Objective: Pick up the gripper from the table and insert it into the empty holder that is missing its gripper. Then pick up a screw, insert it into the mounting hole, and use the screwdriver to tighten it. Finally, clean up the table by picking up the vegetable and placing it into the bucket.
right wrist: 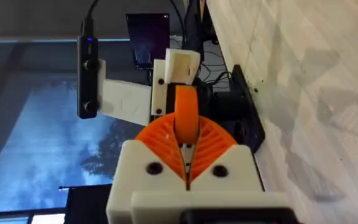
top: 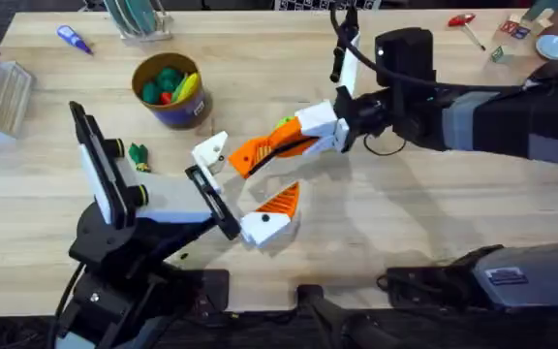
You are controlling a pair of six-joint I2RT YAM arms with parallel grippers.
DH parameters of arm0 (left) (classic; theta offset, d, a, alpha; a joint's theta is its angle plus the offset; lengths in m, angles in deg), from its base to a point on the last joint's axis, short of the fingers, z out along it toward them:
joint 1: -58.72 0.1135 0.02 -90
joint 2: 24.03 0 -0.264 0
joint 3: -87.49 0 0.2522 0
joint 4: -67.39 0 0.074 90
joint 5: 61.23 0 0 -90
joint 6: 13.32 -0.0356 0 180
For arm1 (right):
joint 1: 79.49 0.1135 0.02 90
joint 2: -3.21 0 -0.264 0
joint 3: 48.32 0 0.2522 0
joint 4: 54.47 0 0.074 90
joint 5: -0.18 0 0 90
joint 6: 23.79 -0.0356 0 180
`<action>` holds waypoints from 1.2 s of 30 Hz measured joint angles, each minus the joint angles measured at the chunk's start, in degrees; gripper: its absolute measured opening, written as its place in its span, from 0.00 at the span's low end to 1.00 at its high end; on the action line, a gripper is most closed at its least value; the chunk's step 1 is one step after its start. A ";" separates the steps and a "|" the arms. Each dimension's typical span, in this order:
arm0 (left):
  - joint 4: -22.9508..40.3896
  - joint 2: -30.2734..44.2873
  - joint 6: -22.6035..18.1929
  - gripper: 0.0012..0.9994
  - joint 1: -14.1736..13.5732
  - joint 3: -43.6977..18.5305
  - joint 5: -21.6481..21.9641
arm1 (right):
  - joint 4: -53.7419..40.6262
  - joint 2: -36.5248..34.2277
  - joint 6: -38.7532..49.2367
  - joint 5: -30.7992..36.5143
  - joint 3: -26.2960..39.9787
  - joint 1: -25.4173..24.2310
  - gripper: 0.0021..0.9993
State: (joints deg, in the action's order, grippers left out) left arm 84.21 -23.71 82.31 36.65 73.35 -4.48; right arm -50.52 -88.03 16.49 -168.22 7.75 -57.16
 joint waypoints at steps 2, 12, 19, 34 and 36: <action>-0.02 0.00 0.00 0.99 0.00 0.00 0.00 | 1.07 0.00 -0.66 0.33 0.00 0.02 0.01; -0.02 -0.02 0.00 0.99 0.00 0.00 0.00 | 3.05 0.00 -3.58 2.71 0.00 0.02 0.01; 0.00 -0.01 0.00 0.99 0.00 0.00 0.00 | 3.15 0.00 -4.93 3.59 0.00 0.08 0.01; 0.01 0.00 0.39 0.99 0.31 0.00 0.22 | 8.05 0.00 -9.04 5.69 0.00 2.43 0.01; 0.03 -0.02 0.42 0.99 0.31 0.00 0.24 | 8.07 0.00 -9.11 5.99 0.00 2.50 0.01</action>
State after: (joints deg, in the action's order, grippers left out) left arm 84.24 -23.73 82.72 36.96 73.35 -4.24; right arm -42.46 -88.03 7.38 -162.23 7.75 -54.66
